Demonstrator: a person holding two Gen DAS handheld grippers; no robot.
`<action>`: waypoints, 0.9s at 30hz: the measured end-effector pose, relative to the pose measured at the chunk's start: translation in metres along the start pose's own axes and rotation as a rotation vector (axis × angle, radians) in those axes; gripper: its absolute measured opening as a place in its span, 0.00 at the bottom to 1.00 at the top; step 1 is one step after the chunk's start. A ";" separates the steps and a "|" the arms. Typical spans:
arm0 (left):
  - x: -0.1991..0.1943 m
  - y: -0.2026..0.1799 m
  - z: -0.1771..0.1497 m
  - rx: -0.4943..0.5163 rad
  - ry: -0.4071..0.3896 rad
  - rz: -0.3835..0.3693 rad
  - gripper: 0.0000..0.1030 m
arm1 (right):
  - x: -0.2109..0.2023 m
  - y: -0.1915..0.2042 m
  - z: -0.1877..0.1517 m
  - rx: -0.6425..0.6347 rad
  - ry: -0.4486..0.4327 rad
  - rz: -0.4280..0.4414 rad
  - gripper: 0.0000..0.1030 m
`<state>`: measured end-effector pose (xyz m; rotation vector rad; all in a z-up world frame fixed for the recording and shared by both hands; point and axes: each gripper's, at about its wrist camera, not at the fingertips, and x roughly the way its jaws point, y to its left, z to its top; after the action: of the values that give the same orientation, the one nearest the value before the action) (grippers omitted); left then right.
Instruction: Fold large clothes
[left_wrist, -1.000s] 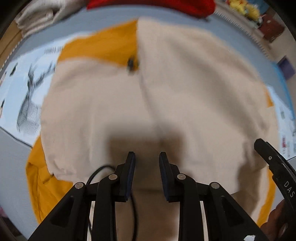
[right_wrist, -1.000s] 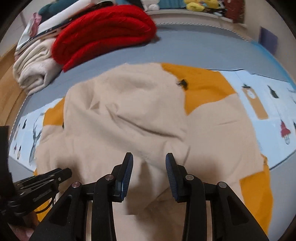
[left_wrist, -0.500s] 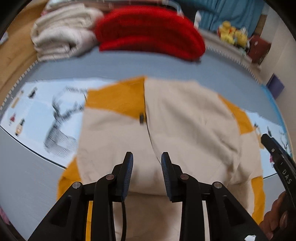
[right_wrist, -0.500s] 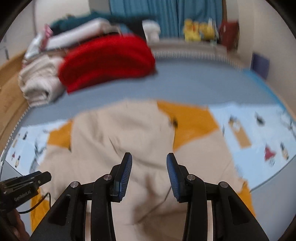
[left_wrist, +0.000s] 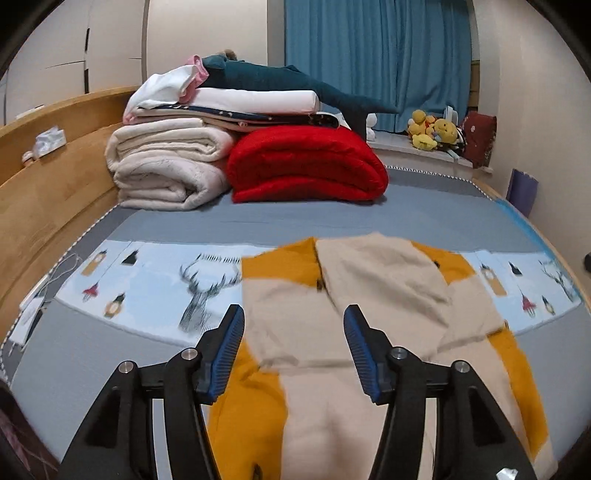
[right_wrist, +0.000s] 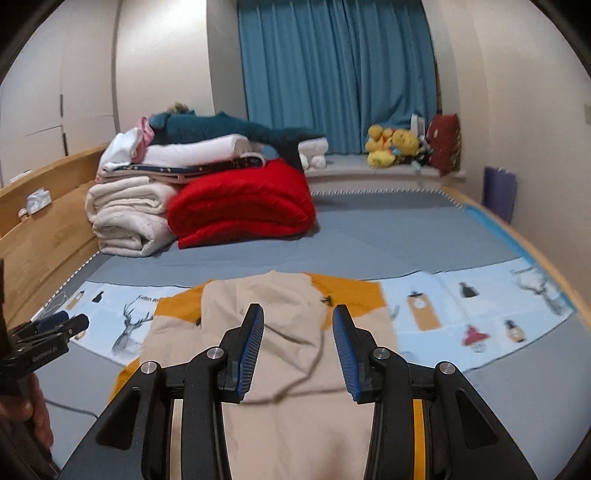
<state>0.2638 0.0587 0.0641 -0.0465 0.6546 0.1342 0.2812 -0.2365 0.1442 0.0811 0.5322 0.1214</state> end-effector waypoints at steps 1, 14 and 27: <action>-0.014 0.003 -0.012 -0.010 0.006 -0.013 0.51 | -0.015 -0.005 -0.004 -0.009 -0.004 0.001 0.42; -0.101 0.101 -0.128 -0.112 0.128 0.000 0.26 | -0.122 -0.080 -0.111 0.053 0.090 -0.138 0.75; -0.051 0.144 -0.194 -0.424 0.492 -0.101 0.12 | -0.076 -0.156 -0.188 0.269 0.383 -0.184 0.31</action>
<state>0.0865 0.1795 -0.0584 -0.5333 1.1038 0.1635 0.1350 -0.3932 0.0042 0.2744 0.9343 -0.1184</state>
